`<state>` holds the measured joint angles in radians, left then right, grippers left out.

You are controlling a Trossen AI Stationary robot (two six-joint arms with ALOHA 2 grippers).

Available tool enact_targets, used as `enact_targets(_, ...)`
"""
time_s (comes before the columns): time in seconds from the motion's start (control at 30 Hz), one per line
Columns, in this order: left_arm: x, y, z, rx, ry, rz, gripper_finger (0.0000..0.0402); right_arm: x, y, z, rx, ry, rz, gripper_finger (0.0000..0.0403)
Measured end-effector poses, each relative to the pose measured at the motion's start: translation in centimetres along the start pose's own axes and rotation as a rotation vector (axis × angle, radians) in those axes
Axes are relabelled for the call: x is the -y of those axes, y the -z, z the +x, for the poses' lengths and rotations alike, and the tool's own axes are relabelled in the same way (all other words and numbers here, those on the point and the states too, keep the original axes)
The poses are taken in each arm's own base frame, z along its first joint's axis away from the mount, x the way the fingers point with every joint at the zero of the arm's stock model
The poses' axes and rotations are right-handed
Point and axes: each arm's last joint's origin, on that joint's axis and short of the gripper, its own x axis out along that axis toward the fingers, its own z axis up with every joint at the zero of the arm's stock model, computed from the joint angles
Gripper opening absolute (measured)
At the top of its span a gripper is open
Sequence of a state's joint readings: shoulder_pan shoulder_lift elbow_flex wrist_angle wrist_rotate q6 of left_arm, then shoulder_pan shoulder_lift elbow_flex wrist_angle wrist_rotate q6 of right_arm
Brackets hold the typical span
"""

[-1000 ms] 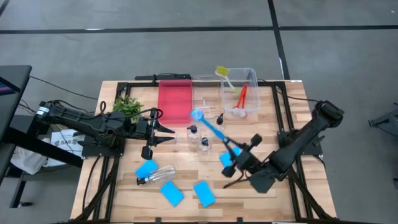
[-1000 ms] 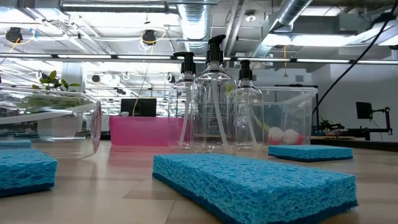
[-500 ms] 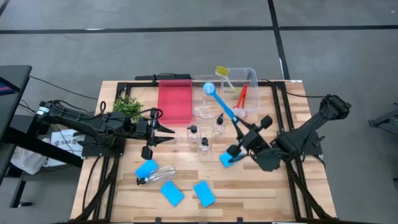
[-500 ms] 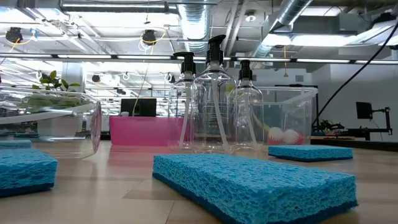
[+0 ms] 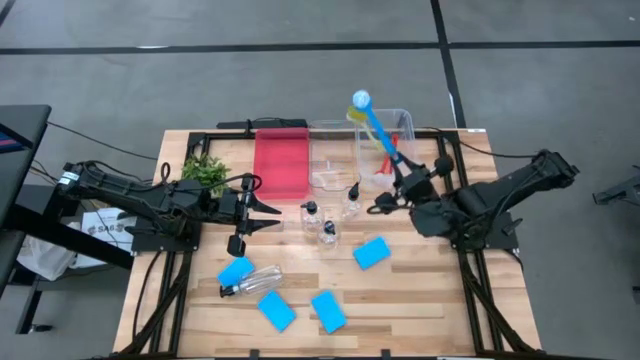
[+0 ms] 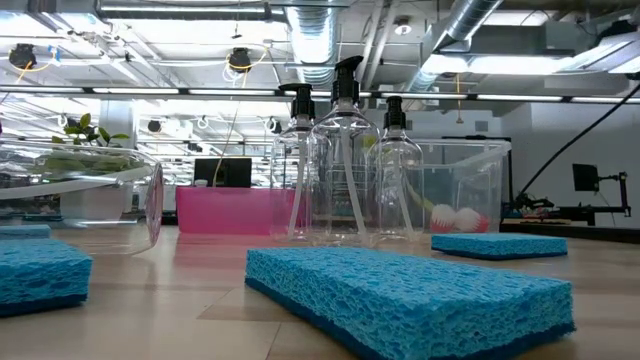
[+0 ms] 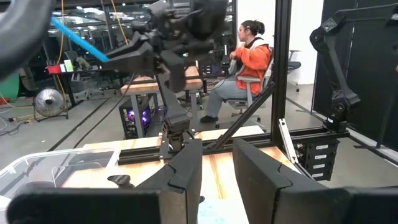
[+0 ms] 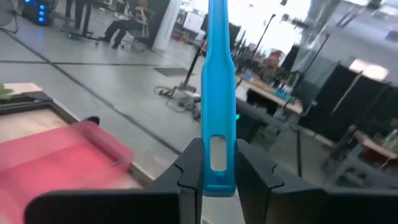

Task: Pick & Place Kitchen Sink Supplies
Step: Put the blue kitchen brush into the white bin

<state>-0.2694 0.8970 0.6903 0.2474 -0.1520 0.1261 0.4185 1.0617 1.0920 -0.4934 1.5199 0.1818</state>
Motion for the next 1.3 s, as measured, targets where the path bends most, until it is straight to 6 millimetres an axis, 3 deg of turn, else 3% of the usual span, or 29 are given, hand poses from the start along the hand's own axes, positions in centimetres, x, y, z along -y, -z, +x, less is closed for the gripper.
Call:
enact_targets(0.17, 0.0, 0.0, 0.0, 0.0, 0.0, 0.0, 0.0092, 1.8, 2.1, 1.8, -0.12, -0.035, 0.06, 0.0053)
enact_targets(0.37, 0.0, 0.0, 0.0, 0.0, 0.0, 0.0, 0.0092, 4.0, 6.3, 3.4, -0.405, 0.059, 0.111, 0.0053)
enact_targets(0.6, 0.0, 0.0, 0.0, 0.0, 0.0, 0.0, 0.0092, 3.8, 9.9, 3.7, -0.569, 0.088, 0.105, 0.006)
enact_targets(1.03, 0.0, 0.0, 0.0, 0.0, 0.0, 0.0, 0.0092, 3.3, 10.9, 3.7, -0.686, 0.02, 0.089, 0.0064)
enact_targets(1.3, 0.0, 0.0, 0.0, 0.0, 0.0, 0.0, 0.0092, 3.2, 10.9, 3.7, -0.677, 0.023, 0.092, 0.0108)
